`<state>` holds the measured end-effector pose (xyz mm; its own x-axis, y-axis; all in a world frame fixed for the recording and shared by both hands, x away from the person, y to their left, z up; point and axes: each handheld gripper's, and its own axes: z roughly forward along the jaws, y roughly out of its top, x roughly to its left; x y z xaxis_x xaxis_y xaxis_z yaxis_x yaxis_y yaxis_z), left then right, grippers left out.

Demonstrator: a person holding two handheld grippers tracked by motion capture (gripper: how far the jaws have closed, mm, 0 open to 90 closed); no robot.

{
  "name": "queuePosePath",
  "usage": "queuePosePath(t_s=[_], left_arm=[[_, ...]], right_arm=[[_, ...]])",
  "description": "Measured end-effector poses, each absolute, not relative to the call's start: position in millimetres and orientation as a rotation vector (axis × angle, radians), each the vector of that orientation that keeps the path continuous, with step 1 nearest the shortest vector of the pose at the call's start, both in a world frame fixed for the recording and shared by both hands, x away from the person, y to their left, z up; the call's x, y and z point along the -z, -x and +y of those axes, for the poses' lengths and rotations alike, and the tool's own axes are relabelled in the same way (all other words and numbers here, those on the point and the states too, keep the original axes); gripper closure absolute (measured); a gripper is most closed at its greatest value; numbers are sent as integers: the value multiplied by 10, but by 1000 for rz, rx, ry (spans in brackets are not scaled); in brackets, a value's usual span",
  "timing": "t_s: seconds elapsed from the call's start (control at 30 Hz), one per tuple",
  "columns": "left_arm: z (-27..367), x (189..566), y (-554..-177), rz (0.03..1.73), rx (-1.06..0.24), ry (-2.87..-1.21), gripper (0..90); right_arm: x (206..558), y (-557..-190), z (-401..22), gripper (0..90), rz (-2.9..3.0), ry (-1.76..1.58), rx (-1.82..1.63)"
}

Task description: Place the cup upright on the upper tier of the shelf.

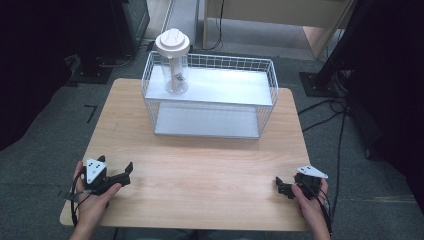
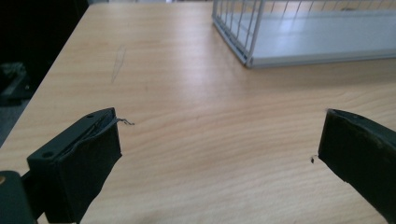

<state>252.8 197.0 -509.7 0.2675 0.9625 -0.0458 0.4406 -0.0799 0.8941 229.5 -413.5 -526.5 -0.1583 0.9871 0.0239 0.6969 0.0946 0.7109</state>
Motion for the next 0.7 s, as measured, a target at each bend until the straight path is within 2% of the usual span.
queuePosePath(t_s=[0.23,0.53,0.7], left_arm=[[1989,5124,-2490,1343,-745,-1787,0],[2096,5150,-2488,1467,-666,-1848,0],[2134,5161,-2480,1511,-671,-1879,0]], right_arm=[[5266,-2296,-4133,0,1912,-1645,-822],[5265,-2295,-4132,0,1912,-1647,-823],[5265,-2295,-4132,0,1912,-1647,-822]])
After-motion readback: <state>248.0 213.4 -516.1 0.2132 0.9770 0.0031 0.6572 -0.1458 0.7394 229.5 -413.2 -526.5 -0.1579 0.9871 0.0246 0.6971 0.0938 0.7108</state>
